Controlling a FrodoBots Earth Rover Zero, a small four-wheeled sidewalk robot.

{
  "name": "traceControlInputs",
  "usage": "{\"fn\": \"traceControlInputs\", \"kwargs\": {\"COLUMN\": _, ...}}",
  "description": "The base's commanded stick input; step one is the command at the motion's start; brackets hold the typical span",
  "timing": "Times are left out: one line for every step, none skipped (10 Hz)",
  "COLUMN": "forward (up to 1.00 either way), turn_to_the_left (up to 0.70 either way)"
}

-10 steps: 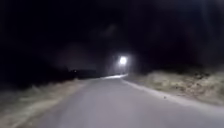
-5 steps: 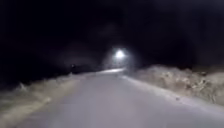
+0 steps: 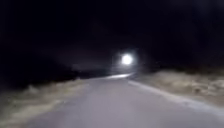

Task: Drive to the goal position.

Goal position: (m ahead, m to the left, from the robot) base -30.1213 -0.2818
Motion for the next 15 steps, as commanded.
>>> {"fn": "traceControlInputs", "kwargs": {"forward": 0.00, "turn_to_the_left": -1.00}}
{"fn": "traceControlInputs", "kwargs": {"forward": 0.00, "turn_to_the_left": -1.00}}
{"fn": "traceControlInputs", "kwargs": {"forward": 0.00, "turn_to_the_left": -1.00}}
{"fn": "traceControlInputs", "kwargs": {"forward": 0.00, "turn_to_the_left": -1.00}}
{"fn": "traceControlInputs", "kwargs": {"forward": 0.00, "turn_to_the_left": -1.00}}
{"fn": "traceControlInputs", "kwargs": {"forward": 0.00, "turn_to_the_left": -1.00}}
{"fn": "traceControlInputs", "kwargs": {"forward": 0.00, "turn_to_the_left": -1.00}}
{"fn": "traceControlInputs", "kwargs": {"forward": 0.00, "turn_to_the_left": -1.00}}
{"fn": "traceControlInputs", "kwargs": {"forward": 0.00, "turn_to_the_left": -1.00}}
{"fn": "traceControlInputs", "kwargs": {"forward": 0.00, "turn_to_the_left": -1.00}}
{"fn": "traceControlInputs", "kwargs": {"forward": 0.00, "turn_to_the_left": -1.00}}
{"fn": "traceControlInputs", "kwargs": {"forward": 0.00, "turn_to_the_left": -1.00}}
{"fn": "traceControlInputs", "kwargs": {"forward": 0.00, "turn_to_the_left": -1.00}}
{"fn": "traceControlInputs", "kwargs": {"forward": 0.00, "turn_to_the_left": -1.00}}
{"fn": "traceControlInputs", "kwargs": {"forward": 0.00, "turn_to_the_left": -1.00}}
